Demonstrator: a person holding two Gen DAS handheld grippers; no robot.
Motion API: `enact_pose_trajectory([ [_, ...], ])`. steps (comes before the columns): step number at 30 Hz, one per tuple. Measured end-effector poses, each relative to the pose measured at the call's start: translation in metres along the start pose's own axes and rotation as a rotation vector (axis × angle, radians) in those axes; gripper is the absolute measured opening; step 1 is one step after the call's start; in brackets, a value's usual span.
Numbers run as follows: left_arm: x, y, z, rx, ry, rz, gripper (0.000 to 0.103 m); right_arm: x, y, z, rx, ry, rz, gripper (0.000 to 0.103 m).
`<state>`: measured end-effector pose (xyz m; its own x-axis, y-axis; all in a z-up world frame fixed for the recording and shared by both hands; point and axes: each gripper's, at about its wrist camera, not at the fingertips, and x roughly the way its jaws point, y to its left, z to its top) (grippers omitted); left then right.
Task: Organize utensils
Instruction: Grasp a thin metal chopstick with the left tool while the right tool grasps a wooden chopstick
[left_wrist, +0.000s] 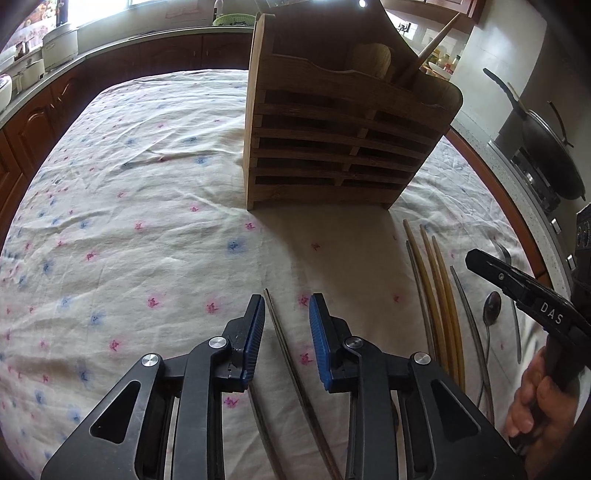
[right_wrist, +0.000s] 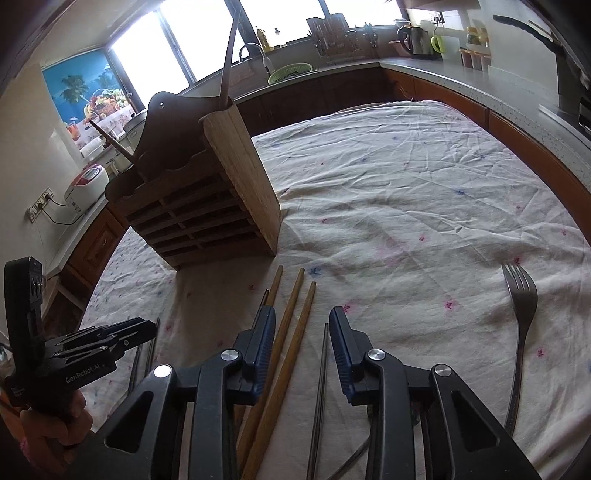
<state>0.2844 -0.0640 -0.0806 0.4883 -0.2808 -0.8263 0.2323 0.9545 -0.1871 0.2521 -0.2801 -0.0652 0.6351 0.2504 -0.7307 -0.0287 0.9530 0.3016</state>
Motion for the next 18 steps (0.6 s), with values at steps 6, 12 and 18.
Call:
enact_pose_trajectory([
  [6,0.011,-0.003,0.002,0.013,0.037,-0.016,0.018,0.022,0.001,0.007,-0.015,0.033,-0.034,0.024],
  [12,0.015,-0.005,0.006,0.030,0.041,-0.008,0.010,0.044,0.006,0.012,-0.049,0.071,-0.077,0.018],
  [18,0.016,-0.006,0.005,0.034,0.028,-0.003,0.005,0.048,0.009,0.015,-0.078,0.078,-0.103,0.007],
])
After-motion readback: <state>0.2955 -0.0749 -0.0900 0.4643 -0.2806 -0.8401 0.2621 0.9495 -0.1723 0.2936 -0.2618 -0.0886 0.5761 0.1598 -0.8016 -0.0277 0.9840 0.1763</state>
